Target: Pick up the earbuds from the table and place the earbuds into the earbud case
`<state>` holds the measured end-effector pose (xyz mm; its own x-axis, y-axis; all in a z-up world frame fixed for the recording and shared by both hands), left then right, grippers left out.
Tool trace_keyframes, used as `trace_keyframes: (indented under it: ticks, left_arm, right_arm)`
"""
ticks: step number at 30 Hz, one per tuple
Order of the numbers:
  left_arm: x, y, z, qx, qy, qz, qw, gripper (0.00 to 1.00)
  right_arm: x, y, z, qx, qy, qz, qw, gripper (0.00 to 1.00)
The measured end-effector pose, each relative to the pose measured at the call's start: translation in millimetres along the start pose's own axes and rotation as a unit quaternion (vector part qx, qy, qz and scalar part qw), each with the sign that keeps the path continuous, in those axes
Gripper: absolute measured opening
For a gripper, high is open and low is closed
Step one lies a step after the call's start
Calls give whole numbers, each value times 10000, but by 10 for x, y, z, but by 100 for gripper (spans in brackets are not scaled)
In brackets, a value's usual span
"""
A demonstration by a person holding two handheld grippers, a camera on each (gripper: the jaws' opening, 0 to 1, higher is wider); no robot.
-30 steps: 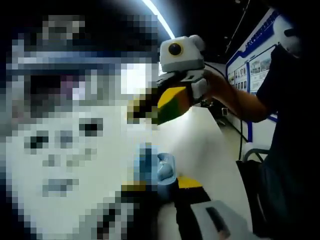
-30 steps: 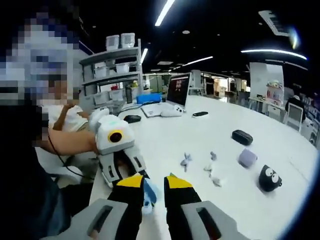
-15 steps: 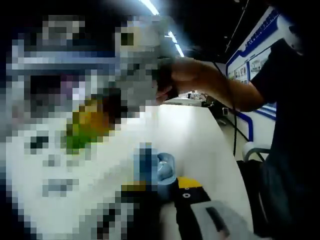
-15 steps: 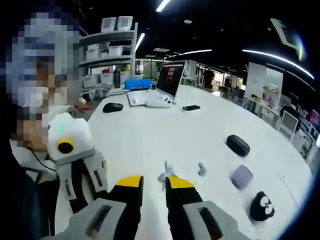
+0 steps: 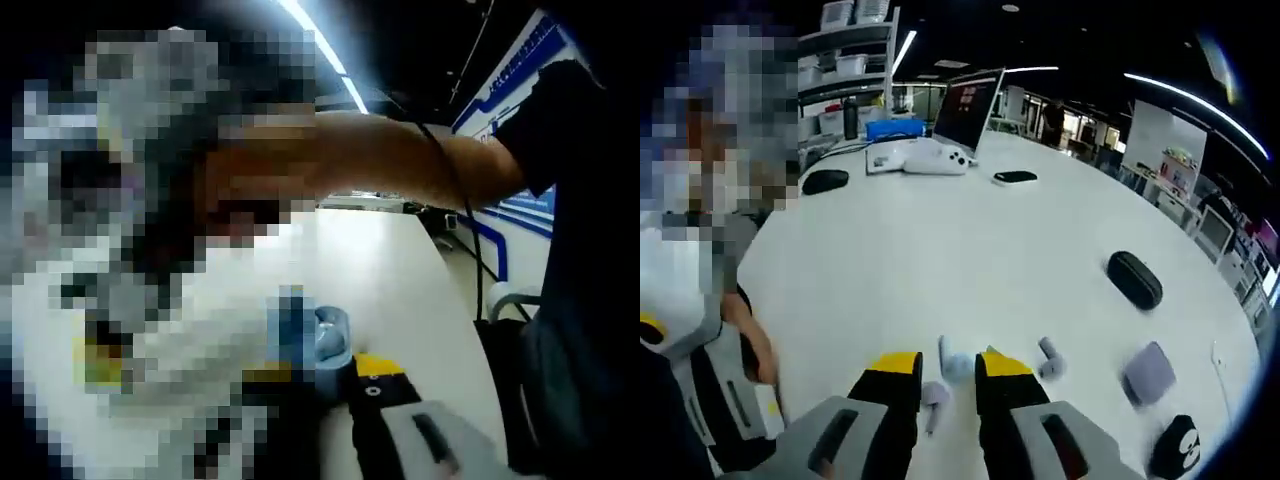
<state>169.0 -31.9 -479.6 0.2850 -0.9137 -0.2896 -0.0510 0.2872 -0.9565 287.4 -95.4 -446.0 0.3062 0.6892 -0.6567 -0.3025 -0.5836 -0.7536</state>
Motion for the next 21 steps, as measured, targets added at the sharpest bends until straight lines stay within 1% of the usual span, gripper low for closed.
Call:
trace_keyframes:
  ticks: [4,6,10,16,19,21]
  left_arm:
    - [4,4,-1,5,10,-2,10000,19]
    - [7,5,-2,15,6,-6,10000,19]
    - [10,6,-2,3,8,-2,10000,19]
    - [13,5,-3,-23,13,7,10000,19]
    - [12,3,-8,-23,8,7,10000,19]
    - [14,2,-11,-12,5,3,10000,19]
  right_arm:
    - [18,43,0,58,-11,16,10000,19]
    - [24,44,-4,51,-29,-38,10000,18]
    - [36,55,15,111,-95,-120,9998,13]
    - [23,77,1,125,-88,-206,9997,13]
    - [-12,81,14,106,-72,-264,9996,13]
    - [-82,68,26,131,-73,-401,9991,13]
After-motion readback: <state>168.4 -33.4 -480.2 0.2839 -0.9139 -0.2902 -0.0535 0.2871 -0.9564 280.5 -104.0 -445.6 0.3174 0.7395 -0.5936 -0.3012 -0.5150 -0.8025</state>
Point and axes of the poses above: the point that each gripper's makers call its tool centre point, and the gripper's own axes: x roughly forward along the fingers, z roughly to its left, y roughly out of its underside, the point moved 10 cm from there along -x, roughly backward along the fingers, and after that the axes turned 7 degrees about -y, right-handed, at the moved point
